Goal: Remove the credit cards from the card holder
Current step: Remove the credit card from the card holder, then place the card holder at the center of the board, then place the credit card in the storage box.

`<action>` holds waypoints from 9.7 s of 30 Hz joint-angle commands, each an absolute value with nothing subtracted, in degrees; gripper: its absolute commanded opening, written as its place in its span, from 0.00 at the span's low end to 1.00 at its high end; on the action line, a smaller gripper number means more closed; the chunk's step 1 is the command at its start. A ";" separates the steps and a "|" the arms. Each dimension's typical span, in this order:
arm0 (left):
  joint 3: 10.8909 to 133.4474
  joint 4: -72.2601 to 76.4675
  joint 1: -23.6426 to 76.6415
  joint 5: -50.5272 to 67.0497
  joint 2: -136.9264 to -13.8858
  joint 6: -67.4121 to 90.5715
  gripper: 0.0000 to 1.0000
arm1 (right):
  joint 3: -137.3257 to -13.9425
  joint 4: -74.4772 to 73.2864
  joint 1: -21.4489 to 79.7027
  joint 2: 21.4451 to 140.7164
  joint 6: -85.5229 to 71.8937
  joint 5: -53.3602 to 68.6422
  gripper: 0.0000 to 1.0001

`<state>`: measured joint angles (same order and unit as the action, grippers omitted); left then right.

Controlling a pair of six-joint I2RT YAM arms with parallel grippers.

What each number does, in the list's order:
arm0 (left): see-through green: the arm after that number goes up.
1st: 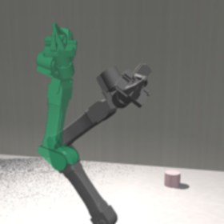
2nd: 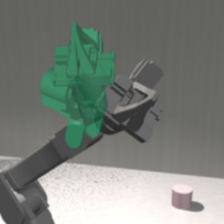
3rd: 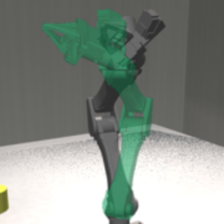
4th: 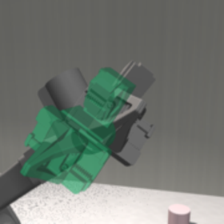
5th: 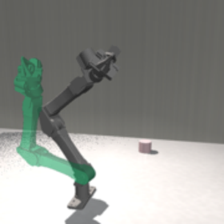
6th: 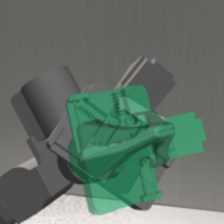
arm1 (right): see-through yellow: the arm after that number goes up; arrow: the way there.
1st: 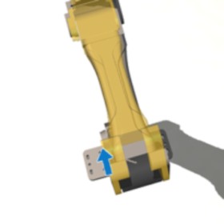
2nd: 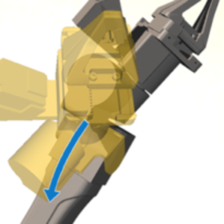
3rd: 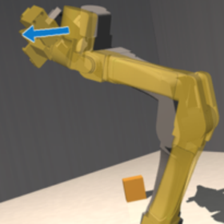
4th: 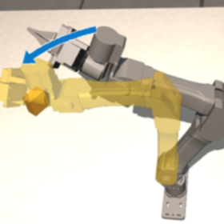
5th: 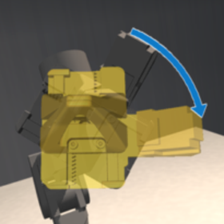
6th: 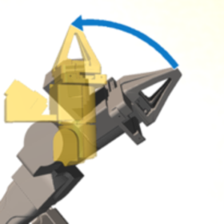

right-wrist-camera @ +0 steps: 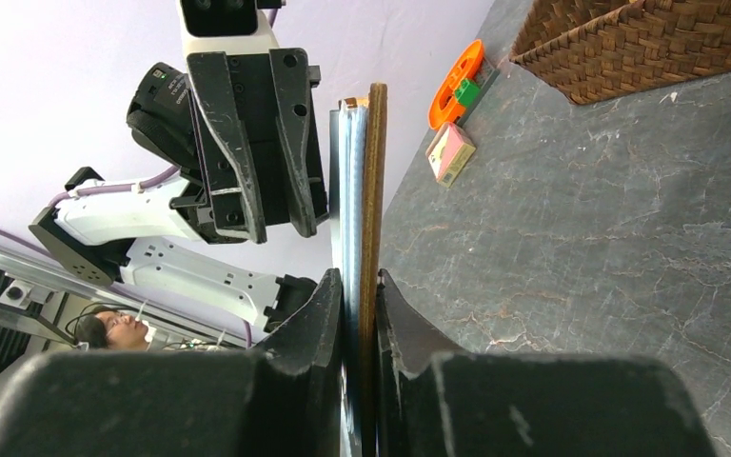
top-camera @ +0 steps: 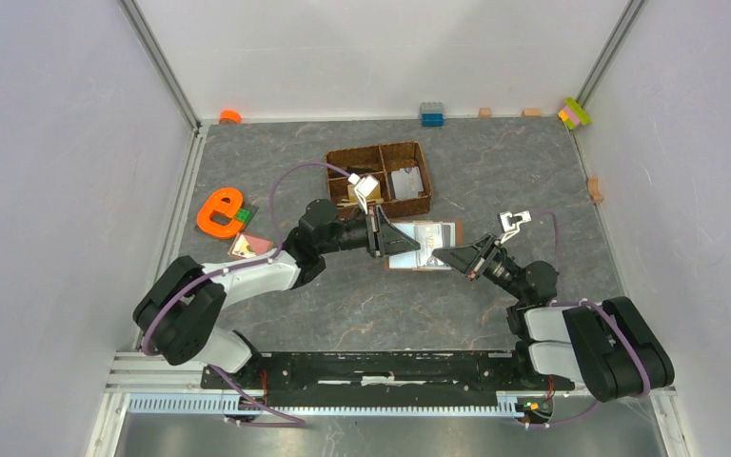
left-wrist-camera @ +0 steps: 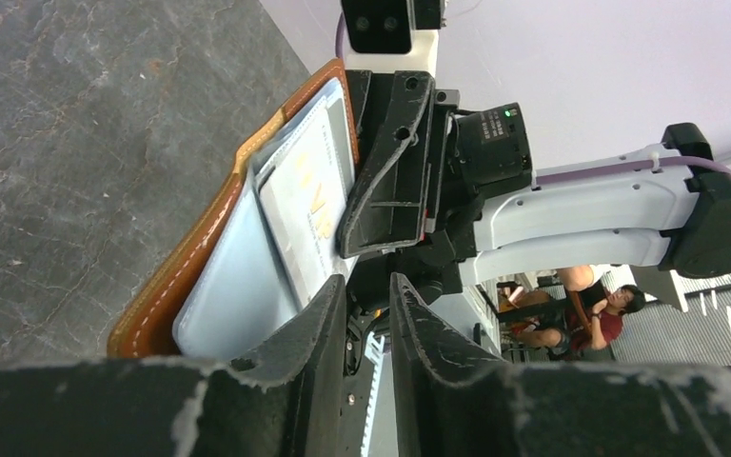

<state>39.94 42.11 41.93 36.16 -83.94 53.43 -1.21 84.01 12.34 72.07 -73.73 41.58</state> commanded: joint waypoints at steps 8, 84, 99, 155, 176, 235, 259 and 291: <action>41.04 27.76 42.10 24.12 -76.90 42.94 0.49 | -1.59 105.43 12.53 67.85 -70.88 41.14 0.12; 42.60 39.97 40.92 38.96 -83.54 50.71 0.02 | -0.62 112.21 10.28 70.05 -76.27 41.02 0.28; 41.94 39.09 39.68 37.99 -82.73 50.97 0.02 | -0.35 112.20 9.60 69.44 -76.48 41.07 0.15; 39.04 43.42 37.97 36.94 -81.28 53.64 0.02 | -0.46 110.80 9.04 69.79 -76.33 41.50 0.08; 38.65 45.50 37.06 37.91 -82.25 55.34 0.02 | -0.35 112.23 8.26 69.95 -77.36 41.59 0.07; 34.25 31.50 31.04 23.05 -74.40 51.50 0.02 | -15.28 56.58 17.23 87.17 -47.32 36.25 0.42; 39.24 39.39 38.95 32.75 -81.71 50.99 0.02 | -10.11 77.36 19.10 72.45 -52.03 41.93 0.57; 41.87 7.23 39.99 -2.63 -69.55 36.17 0.82 | -30.90 37.83 18.15 80.66 -36.47 30.26 0.00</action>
